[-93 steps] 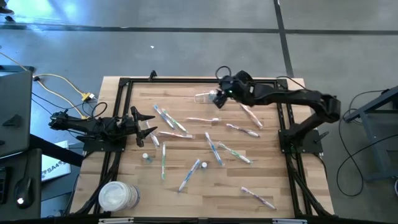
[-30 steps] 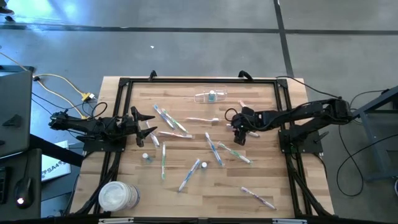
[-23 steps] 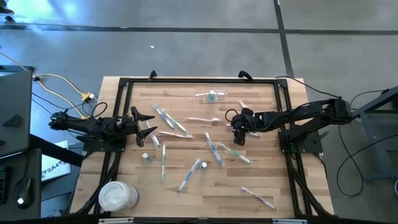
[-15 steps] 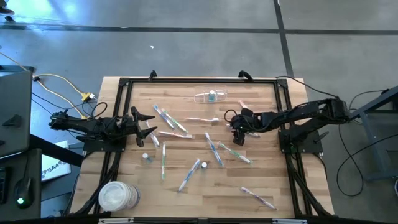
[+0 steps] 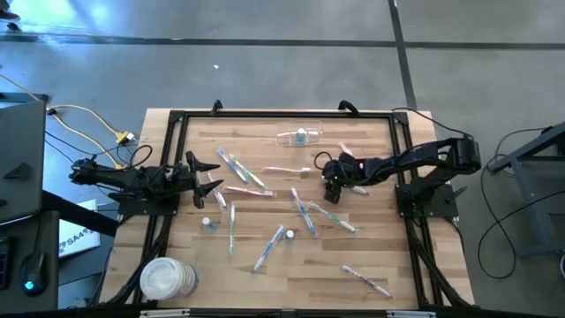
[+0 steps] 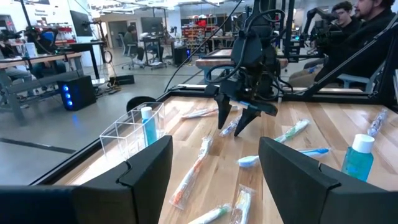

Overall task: Pick & Place toothbrushing station
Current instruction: Put the top right violet toothbrush into the transparent organizer

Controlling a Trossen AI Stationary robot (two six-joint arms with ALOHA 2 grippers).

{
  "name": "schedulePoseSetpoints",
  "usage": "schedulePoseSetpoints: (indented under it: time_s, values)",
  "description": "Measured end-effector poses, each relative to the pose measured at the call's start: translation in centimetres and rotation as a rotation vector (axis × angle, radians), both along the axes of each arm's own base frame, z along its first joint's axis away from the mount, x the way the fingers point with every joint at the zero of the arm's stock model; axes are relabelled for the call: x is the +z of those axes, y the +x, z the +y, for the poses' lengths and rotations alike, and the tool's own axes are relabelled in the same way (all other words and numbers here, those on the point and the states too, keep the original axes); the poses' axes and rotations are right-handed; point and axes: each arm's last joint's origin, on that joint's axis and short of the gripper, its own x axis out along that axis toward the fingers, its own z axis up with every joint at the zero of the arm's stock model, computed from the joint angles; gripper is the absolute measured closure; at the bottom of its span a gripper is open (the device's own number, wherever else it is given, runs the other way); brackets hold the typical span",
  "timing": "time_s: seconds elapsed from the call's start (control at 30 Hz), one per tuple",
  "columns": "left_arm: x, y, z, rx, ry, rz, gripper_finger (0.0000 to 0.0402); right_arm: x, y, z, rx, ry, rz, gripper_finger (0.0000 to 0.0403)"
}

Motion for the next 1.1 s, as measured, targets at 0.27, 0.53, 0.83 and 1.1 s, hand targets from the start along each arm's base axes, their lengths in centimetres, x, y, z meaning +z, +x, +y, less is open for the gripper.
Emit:
schedulePoseSetpoints:
  time_s: [0.27, 0.53, 0.83, 1.1]
  values:
    - [0.0, 0.0, 0.0, 0.0, 0.0, 0.0, 0.0162, 0.0, -0.1, 0.1, 0.01, 0.013, 0.0, 0.0288]
    - [0.0, 0.0, 0.0, 0.001, 0.0, 0.0, 0.0162, 0.0, -0.1, 0.1, 0.046, 0.006, 0.007, 0.0384]
    - [0.0, 0.0, 0.0, 0.005, 0.0, 0.0, 0.0162, 1.1, 1.1, 0.3, 0.058, -0.067, -0.002, 0.039]
    - [0.0, 0.0, 0.0, 0.004, 0.0, 0.0, 0.0162, 4.3, 3.1, 1.1, 0.064, -0.256, 0.098, 0.039]
